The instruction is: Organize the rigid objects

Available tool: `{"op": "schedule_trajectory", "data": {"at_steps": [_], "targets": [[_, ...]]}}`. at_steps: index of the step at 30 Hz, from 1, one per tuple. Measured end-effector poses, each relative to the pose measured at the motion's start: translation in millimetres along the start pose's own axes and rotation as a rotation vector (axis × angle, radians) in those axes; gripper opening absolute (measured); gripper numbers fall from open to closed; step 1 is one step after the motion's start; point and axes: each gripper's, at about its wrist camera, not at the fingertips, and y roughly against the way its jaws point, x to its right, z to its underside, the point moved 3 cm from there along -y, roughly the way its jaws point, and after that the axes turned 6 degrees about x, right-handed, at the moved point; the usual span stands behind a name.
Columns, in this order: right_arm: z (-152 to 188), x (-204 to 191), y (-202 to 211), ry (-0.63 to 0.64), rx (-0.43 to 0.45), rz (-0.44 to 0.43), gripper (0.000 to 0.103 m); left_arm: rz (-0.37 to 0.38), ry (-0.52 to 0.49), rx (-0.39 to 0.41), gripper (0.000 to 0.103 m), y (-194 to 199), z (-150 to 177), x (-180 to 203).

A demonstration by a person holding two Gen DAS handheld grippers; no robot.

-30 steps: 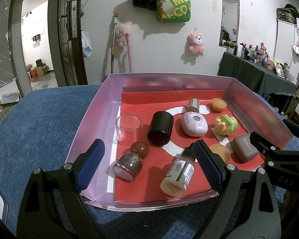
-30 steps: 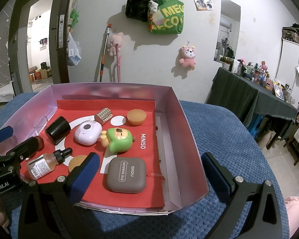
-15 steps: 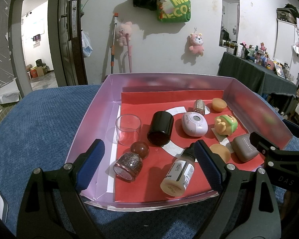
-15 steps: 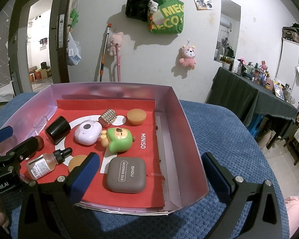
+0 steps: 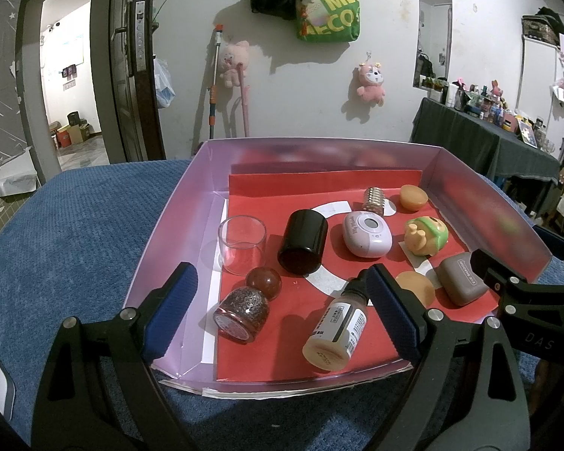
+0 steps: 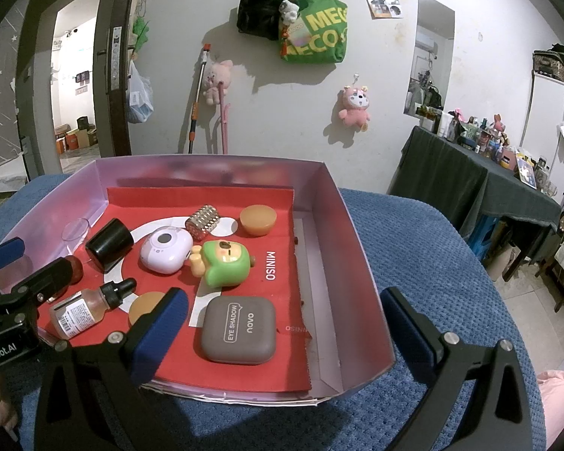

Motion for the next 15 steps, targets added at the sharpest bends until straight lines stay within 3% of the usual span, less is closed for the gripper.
{"op": "schedule_trajectory", "data": {"at_steps": [15], "targets": [[-0.7, 1.0, 3.9, -0.008, 0.019, 0.007, 0.103, -0.003, -0.008, 0.004, 0.092, 7.9, -4.0, 0.1]]}}
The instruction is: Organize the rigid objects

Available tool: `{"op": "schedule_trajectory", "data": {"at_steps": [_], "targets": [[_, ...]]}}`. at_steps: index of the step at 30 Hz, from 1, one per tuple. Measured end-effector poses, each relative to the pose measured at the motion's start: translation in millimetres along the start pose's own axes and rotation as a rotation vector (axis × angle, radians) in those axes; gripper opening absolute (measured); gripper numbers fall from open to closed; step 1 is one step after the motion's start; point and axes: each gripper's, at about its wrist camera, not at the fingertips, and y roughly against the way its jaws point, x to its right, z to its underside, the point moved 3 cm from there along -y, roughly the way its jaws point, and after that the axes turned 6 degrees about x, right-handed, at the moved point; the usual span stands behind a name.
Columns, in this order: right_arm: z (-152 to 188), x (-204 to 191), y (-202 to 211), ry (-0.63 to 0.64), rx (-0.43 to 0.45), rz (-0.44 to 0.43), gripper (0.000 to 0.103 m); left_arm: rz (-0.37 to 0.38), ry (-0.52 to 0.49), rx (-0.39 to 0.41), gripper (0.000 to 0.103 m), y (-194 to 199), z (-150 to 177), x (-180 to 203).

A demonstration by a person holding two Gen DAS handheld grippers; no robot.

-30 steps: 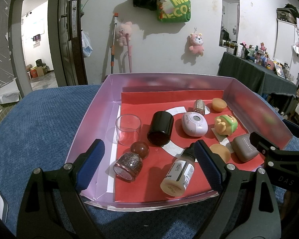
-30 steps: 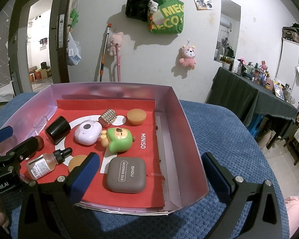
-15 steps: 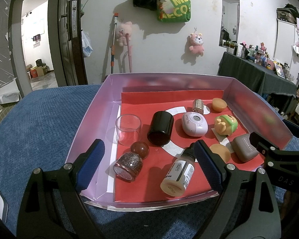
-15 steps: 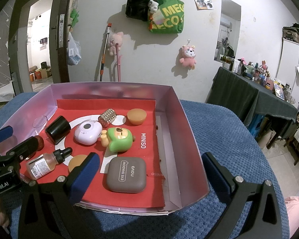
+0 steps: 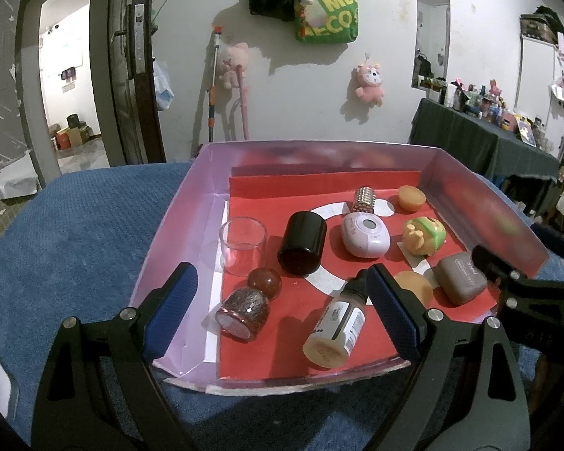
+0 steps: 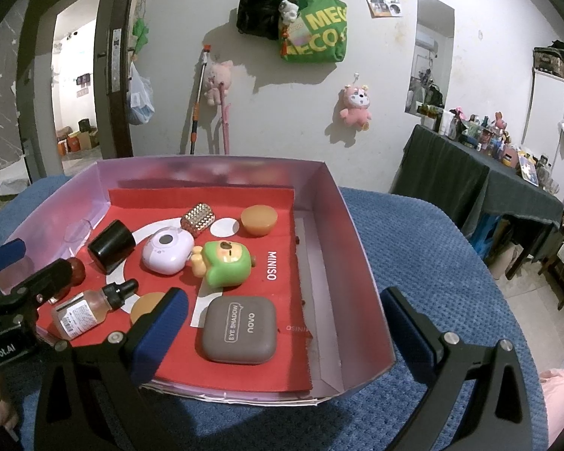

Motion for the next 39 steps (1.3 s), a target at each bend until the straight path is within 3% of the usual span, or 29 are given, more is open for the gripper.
{"op": "schedule_trajectory", "data": {"at_steps": [2, 7, 12, 20, 27, 34, 39], "targets": [[-3, -1, 7, 0.013, 0.031, 0.014, 0.103, 0.011, 0.023, 0.004, 0.092, 10, -4, -4], [-14, 8, 40, -0.076, 0.041, -0.053, 0.103, 0.031, 0.050, 0.004, 0.092, 42, -12, -11], [-10, 9, 77, -0.058, 0.034, -0.025, 0.103, 0.032, 0.042, -0.050, 0.092, 64, 0, -16], [49, -2, 80, -0.059, -0.174, -0.061, 0.103, 0.042, 0.018, -0.215, 0.092, 61, 51, -9], [78, -9, 70, -0.055, -0.275, -0.026, 0.103, 0.032, 0.047, -0.328, 0.092, 42, 78, -8], [84, -3, 61, -0.069, -0.334, -0.006, 0.103, -0.006, 0.010, -0.335, 0.092, 39, 80, -3], [87, -5, 56, -0.062, -0.364, -0.007, 0.103, -0.011, 0.001, -0.327, 0.099, 37, 81, 0]]}}
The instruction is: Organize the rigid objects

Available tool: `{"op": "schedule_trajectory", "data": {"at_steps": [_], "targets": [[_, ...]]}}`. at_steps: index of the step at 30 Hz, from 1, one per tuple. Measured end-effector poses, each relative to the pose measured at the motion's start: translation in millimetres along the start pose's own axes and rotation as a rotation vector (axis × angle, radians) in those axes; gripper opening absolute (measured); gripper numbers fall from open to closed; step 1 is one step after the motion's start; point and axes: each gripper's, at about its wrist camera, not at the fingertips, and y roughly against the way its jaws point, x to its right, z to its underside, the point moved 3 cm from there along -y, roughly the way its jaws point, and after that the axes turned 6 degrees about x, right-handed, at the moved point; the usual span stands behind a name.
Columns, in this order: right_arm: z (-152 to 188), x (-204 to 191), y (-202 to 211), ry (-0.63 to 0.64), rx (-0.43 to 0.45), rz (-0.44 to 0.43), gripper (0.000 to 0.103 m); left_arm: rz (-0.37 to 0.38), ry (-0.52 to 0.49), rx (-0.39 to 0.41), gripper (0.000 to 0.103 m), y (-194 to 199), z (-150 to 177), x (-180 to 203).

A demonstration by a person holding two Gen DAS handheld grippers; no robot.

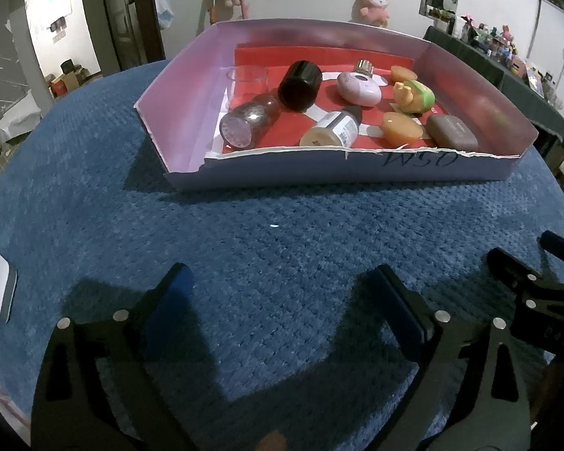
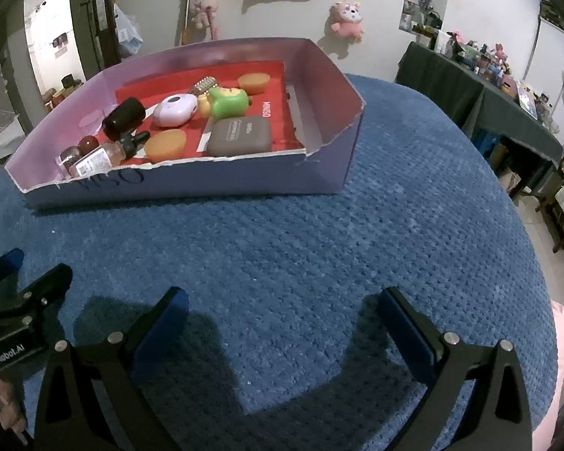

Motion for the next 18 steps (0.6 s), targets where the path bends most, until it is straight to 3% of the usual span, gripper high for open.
{"op": "schedule_trajectory", "data": {"at_steps": [18], "targets": [[-1.5, 3.0, -2.5, -0.017, -0.015, -0.015, 0.103, -0.002, 0.001, 0.003, 0.103, -2.7, 0.0, 0.4]]}}
